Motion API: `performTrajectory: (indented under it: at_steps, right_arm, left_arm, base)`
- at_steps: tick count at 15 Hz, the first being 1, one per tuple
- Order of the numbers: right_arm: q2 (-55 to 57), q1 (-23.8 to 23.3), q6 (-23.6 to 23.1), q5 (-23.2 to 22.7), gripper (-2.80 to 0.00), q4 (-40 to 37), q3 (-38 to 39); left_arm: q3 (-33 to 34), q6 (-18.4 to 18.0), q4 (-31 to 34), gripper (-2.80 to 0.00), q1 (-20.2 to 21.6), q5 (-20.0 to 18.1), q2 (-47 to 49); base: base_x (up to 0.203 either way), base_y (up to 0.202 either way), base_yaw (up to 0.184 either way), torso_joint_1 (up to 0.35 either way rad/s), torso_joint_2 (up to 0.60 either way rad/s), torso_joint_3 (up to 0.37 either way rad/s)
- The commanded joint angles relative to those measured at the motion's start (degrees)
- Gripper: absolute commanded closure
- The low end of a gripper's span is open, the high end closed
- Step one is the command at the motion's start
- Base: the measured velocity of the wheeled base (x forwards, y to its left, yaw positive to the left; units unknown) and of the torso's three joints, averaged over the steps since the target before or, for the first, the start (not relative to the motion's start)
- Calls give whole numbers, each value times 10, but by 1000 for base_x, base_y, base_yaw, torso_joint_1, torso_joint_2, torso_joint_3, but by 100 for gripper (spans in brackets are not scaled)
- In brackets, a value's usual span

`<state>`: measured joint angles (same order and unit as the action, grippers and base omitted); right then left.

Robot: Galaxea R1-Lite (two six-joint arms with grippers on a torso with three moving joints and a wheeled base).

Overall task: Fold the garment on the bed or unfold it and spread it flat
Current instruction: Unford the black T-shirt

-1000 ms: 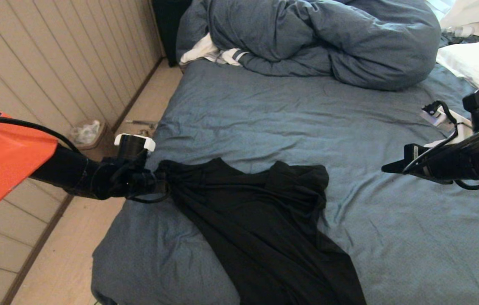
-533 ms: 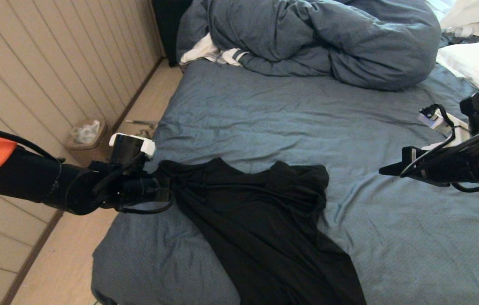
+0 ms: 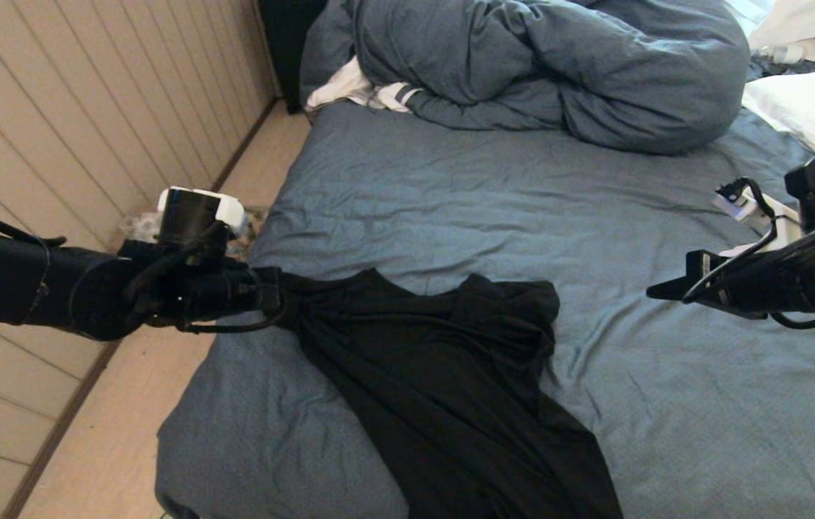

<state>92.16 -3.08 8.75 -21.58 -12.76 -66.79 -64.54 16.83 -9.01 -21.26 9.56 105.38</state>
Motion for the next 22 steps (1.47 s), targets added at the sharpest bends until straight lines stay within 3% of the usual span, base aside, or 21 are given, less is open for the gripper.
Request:
performTrajectory:
  at_steps: [1,3,5,8,12,14,15,16,22]
  right_arm:
    - [21,1,3,0,0,-2,-9]
    - [49,26,18,10,0,-7,-42]
    - [79,65,51,36,0,-19,-88]
    - [142,121,66,98,0,-74,-190]
    - [246,210,72,215,0,-144,-296]
    - [265,233,72,223,0,-148,-308]
    - [274,247,72,231,-22,-150,-319]
    - [285,260,70,250,-280,-157,-332]
    - [363,276,33,298,-280,-226,-436]
  left_arm:
    - [-25,21,26,0,2,-3,-16]
    - [-32,63,54,0,-3,-28,-16]
    - [-29,103,61,0,29,-65,-1]
    - [-11,123,74,0,79,-171,-1]
    - [16,149,77,0,80,-194,-7]
    - [21,150,79,0,80,-204,-10]
    - [25,150,77,0,80,-209,-7]
    - [27,151,77,0,79,-210,-4]
    - [24,152,76,0,78,-210,16]
  base:
    - [0,0,0,0,0,0]
    - [0,0,0,0,0,0]
    - [0,0,0,0,0,0]
    - [0,0,0,0,0,0]
    - [0,0,0,0,0,0]
    - [0,0,0,0,0,0]
    - [0,0,0,0,0,0]
    - [0,0,0,0,0,0]
    - [0,0,0,0,0,0]
